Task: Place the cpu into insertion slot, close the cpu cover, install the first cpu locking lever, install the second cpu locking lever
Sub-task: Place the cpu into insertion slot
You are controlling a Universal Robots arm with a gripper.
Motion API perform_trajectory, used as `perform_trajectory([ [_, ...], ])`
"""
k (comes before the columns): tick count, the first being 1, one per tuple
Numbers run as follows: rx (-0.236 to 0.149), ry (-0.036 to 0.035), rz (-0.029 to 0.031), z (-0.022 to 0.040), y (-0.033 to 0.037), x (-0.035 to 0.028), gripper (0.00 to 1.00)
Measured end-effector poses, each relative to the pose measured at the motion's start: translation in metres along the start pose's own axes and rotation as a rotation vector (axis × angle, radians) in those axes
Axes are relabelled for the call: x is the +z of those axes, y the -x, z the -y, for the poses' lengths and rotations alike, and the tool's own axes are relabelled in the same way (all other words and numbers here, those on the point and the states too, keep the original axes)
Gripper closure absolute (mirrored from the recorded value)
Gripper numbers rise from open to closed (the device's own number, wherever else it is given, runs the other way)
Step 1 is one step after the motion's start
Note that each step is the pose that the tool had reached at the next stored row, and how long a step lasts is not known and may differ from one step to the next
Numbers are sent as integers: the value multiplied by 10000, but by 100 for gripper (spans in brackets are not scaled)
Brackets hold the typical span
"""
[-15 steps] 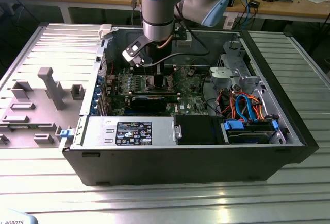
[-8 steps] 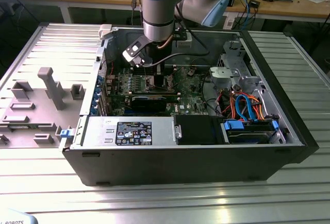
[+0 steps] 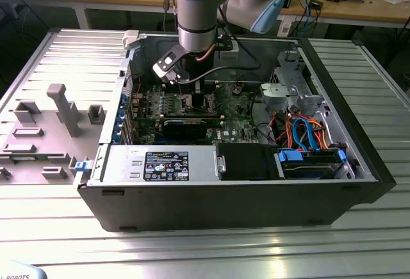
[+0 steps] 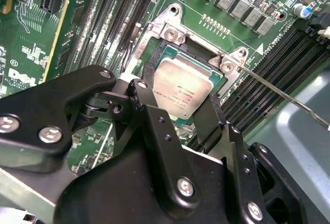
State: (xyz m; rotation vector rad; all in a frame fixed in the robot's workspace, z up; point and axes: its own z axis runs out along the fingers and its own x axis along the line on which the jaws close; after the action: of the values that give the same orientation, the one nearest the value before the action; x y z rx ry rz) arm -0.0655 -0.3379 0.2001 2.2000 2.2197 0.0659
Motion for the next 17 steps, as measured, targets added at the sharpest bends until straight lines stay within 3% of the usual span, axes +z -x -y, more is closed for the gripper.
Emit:
perform_trajectory([
  [9, 166, -4, 18, -17, 3, 37, 45],
  [17, 167, 5, -3, -18, 0, 47, 45],
])
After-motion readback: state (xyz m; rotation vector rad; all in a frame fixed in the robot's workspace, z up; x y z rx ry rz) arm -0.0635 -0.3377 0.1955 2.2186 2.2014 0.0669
